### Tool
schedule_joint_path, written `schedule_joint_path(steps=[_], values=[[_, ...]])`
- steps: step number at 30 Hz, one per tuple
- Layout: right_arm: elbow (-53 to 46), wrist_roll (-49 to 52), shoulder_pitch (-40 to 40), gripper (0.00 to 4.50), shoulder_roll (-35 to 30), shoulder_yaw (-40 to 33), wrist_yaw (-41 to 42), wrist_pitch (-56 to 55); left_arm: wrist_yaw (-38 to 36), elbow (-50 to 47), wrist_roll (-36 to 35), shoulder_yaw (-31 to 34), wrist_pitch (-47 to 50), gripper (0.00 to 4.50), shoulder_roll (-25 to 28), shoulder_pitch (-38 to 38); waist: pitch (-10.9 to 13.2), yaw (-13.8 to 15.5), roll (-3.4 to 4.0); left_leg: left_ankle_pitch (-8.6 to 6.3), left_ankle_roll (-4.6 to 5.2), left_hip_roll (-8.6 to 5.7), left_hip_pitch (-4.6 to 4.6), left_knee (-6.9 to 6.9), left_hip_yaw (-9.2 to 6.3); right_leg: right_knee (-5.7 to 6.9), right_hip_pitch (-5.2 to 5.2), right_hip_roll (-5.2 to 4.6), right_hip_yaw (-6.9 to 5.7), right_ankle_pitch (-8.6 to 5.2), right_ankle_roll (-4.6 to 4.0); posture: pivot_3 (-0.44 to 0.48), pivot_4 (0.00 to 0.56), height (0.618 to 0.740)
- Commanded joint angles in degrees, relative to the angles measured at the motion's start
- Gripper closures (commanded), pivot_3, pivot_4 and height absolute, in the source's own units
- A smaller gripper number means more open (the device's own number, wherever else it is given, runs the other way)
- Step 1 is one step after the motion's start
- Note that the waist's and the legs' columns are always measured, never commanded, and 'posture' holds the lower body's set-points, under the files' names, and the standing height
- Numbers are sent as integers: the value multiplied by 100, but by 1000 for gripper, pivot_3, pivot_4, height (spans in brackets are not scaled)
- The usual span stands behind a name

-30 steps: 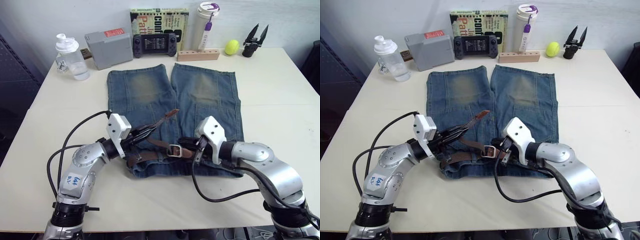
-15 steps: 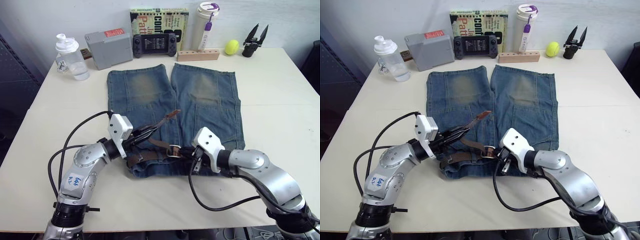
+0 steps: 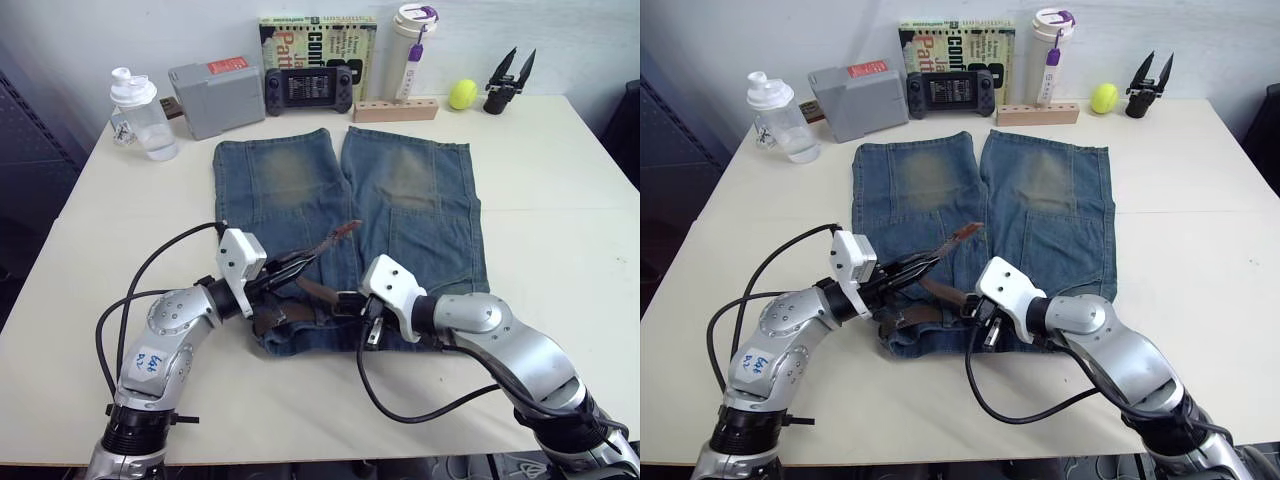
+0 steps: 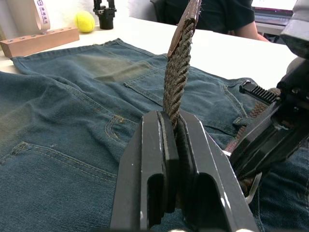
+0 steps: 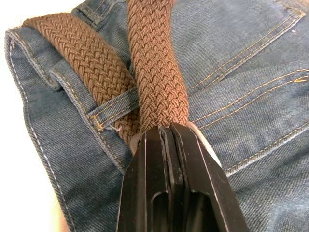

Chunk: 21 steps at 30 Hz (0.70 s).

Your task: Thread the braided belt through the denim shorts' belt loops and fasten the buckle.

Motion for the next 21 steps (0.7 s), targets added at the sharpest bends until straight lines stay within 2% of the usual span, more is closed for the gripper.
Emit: schedule_joint_path(steps=[1, 7, 13, 21], values=[[-168, 142, -127, 4487, 11, -375, -8, 17, -174, -21, 329, -11, -448, 4500, 276, 201, 0, -2, 0, 0, 0, 0, 0, -1, 0, 0, -1, 1, -1, 0, 0, 0, 150, 726], [-176, 347, -92, 4487, 12, -766, -15, 83, -235, 13, 333, -23, -590, 4500, 290, 351, 0, 15, 0, 0, 0, 0, -2, 0, -1, -2, 0, -1, -1, 0, 0, 0, 150, 726], [-200, 235, 171, 4487, -107, -530, -16, 28, -205, 34, 347, -12, -610, 4500, 249, 367, 0, 3, 0, 0, 0, 0, -1, -3, 2, -1, -1, 0, 1, 0, 0, 0, 150, 726], [-53, 151, 90, 4487, 56, -213, -135, -15, -213, -4, 359, -6, -604, 4500, 281, 358, 0, 6, 0, 0, 0, 0, 0, -2, 1, -1, -1, -1, 0, 0, 0, 0, 150, 726]])
